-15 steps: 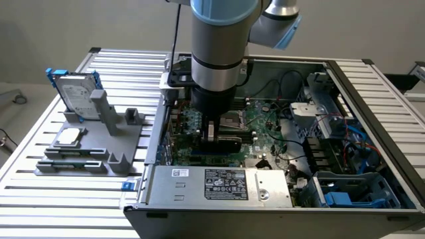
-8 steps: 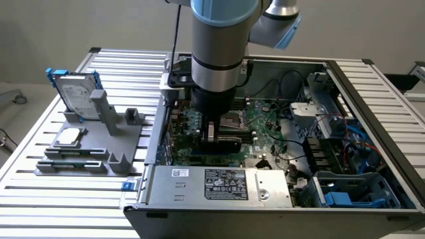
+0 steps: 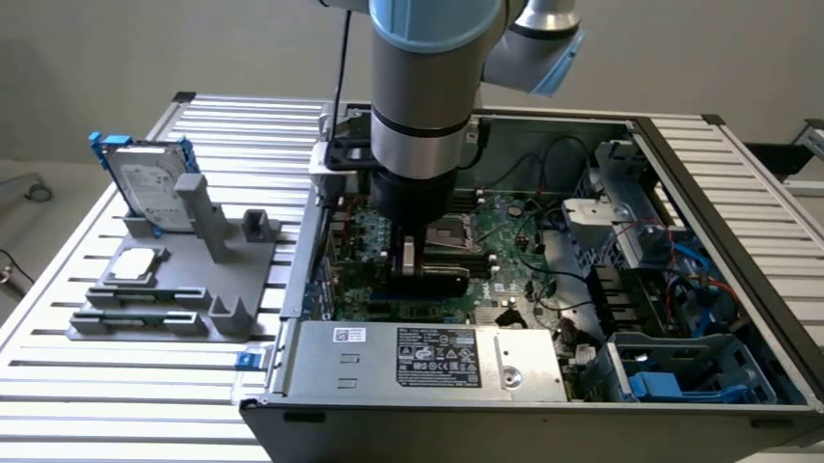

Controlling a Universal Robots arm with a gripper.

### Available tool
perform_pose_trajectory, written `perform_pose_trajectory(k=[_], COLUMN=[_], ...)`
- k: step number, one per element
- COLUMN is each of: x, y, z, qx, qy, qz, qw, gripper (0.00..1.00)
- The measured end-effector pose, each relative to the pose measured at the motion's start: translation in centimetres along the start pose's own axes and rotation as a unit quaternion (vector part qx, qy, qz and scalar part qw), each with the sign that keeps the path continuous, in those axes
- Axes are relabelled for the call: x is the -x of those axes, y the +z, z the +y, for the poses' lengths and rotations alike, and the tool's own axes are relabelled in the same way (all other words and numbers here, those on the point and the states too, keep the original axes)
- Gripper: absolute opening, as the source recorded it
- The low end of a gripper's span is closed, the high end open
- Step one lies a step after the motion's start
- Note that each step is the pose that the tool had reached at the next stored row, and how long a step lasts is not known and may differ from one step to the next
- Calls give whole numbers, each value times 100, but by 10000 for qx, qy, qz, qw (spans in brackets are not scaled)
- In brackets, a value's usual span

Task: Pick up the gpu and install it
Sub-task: 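Insert the gpu into the slot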

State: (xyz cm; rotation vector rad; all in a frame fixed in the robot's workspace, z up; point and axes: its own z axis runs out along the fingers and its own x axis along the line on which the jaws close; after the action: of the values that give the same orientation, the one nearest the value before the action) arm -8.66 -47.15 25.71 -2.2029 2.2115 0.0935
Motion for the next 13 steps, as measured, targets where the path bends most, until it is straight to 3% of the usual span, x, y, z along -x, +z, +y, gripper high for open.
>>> perform_pose_trajectory(k=[1,2,9,13], x=[0,1,12,16], y=[-3,-11,-217,-288], z=[-1,-1,5,5], qx=[1,2,19,46], qy=[-1,-1,0,1], qz=[0,1,0,2], qw=[10000,10000,10000,10000], gripper=[33,40,40,40])
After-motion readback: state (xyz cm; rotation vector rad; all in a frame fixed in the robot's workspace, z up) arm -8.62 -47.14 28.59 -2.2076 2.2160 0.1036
